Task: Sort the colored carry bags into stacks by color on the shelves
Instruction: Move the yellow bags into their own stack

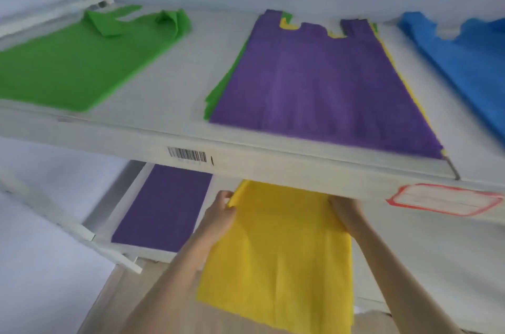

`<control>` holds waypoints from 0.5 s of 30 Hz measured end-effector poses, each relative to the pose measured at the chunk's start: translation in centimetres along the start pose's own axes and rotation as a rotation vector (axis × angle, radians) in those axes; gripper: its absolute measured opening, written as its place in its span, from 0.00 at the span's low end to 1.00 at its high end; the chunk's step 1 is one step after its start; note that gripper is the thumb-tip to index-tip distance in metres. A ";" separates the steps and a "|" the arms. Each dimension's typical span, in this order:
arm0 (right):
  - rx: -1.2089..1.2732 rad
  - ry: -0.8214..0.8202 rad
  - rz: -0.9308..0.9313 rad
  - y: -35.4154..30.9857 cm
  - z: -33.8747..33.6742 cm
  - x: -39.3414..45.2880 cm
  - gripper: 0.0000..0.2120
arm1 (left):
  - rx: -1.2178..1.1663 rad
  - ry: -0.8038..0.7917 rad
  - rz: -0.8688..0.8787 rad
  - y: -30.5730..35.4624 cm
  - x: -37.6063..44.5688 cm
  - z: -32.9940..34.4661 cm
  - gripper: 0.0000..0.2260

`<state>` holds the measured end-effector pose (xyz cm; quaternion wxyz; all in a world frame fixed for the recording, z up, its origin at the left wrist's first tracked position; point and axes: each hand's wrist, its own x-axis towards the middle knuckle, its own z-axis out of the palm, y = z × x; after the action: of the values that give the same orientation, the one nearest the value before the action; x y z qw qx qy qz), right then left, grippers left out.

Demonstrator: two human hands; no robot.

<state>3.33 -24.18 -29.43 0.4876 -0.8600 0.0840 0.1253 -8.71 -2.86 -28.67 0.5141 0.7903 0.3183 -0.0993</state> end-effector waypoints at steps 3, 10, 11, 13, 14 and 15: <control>0.010 0.035 -0.050 3.6 5.0 8.5 0.20 | 0.025 0.041 0.095 -3.4 9.3 1.5 0.16; -0.067 0.077 -0.121 16.8 15.9 21.5 0.19 | 0.303 0.193 0.189 -16.2 25.9 10.0 0.10; -0.059 0.078 -0.115 17.9 16.5 22.4 0.19 | 0.302 0.223 0.192 -17.0 26.5 10.7 0.09; -0.046 0.075 -0.083 19.1 17.0 23.5 0.19 | 0.311 0.273 0.168 -17.6 27.3 11.4 0.07; -0.043 0.079 -0.063 19.2 17.1 23.5 0.19 | 0.323 0.283 0.148 -17.6 27.2 11.5 0.11; -0.049 0.084 -0.050 19.1 17.1 23.2 0.20 | 0.334 0.281 0.135 -17.5 27.0 11.6 0.14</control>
<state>18.12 -19.74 -60.40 0.4656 -0.8779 0.0798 0.0789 3.66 2.56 -60.08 0.3322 0.8900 0.3123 -0.0052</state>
